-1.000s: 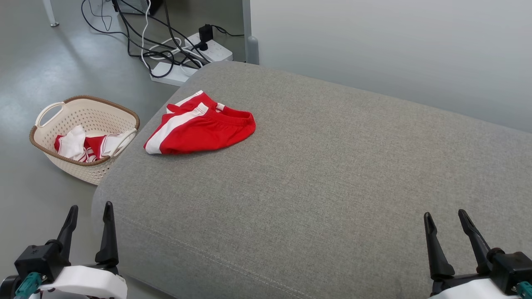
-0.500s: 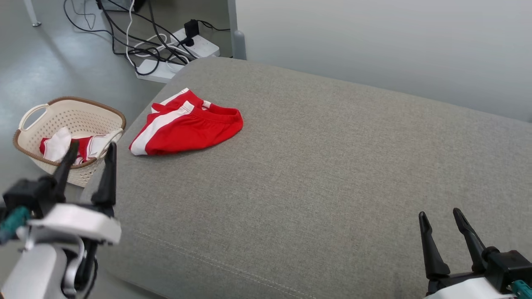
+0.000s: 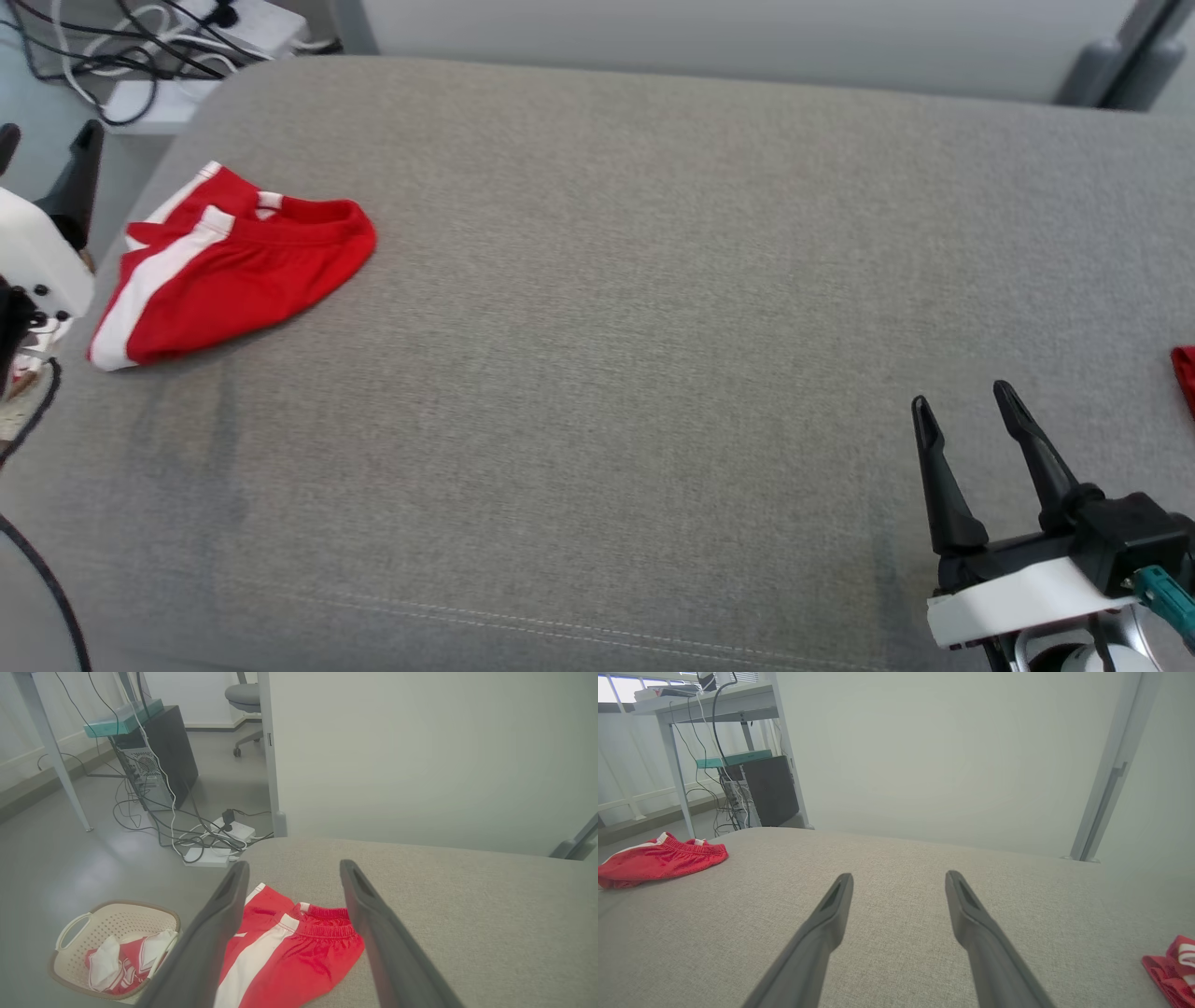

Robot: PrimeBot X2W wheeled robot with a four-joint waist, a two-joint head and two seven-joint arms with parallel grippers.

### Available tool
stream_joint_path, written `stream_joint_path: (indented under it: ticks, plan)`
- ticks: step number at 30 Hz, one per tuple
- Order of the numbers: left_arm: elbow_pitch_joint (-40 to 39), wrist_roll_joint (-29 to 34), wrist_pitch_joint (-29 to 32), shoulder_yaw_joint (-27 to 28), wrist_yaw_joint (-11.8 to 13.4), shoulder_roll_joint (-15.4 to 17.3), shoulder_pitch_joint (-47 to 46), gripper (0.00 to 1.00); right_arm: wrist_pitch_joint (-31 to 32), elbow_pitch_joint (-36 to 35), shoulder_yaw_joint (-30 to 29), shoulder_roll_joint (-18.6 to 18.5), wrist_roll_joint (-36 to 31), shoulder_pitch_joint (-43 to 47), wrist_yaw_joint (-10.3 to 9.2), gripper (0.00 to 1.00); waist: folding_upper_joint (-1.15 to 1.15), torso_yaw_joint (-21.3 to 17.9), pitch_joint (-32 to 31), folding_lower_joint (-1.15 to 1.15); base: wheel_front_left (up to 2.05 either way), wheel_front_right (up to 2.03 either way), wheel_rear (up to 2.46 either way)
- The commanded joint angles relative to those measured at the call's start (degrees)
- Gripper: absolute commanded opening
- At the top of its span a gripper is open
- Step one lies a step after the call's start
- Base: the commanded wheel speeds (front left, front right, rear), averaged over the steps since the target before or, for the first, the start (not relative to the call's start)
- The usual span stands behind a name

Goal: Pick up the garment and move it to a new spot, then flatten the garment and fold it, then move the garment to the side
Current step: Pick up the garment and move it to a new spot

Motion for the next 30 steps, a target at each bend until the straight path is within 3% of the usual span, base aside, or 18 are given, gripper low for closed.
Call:
stream_joint_path:
  ticks: [1,10,23,24,25,26,27,30]
  plan:
    - [1.46,-1.19,1.43,1.81,-0.54,4.11,-4.27,1.0,0.21,-1.93,1.61,-0.6,-0.63,-2.55,-0.01,1.0,0.0,-6.24,6.17,0.0,0.0,0.0,0.0]
    - [16.23,-6.73,7.12,1.97,-1.15,9.48,-9.19,1.0,-0.22,-2.43,2.51,-0.65,-1.47,-5.75,-0.01,1.0,0.0,-12.4,14.84,0.0,0.0,0.0,0.0]
    - [22.33,-8.75,4.5,0.32,-1.18,11.78,-12.08,0.99,-0.01,-4.29,2.66,-0.99,-2.21,-7.69,-0.01,1.0,0.0,-13.5,20.76,0.0,0.0,0.0,0.0]
    - [23.06,-8.66,4.35,0.17,-1.18,11.89,-12.29,0.8,0.06,-4.33,2.7,-1.02,-2.21,-7.72,-0.01,1.0,0.0,-13.62,20.91,0.0,0.0,0.0,0.0]
    - [23.75,-8.91,4.09,0.33,-1.18,11.85,-12.56,0.52,0.11,-4.4,2.7,-1.06,-2.24,-7.74,-0.01,1.0,0.0,-13.7,21.04,0.0,0.0,0.0,0.0]
    - [24.37,-9.18,3.62,0.57,-1.18,11.76,-12.85,0.31,0.14,-4.49,2.69,-1.1,-2.29,-7.75,-0.01,1.0,0.0,-13.77,21.16,0.0,0.0,0.0,0.0]
    - [25.08,-8.96,3.39,0.39,-0.98,11.79,-13.08,0.0,0.17,-4.56,2.63,-1.15,-2.34,-7.77,-0.01,1.0,0.0,-13.83,21.27,0.0,0.0,0.0,0.0]
    - [26.74,-8.21,1.17,0.16,-0.16,12.13,-13.94,0.0,0.28,-4.74,2.37,-1.22,-2.35,-7.75,-0.01,1.0,0.0,-13.87,21.41,0.0,0.0,0.0,0.0]
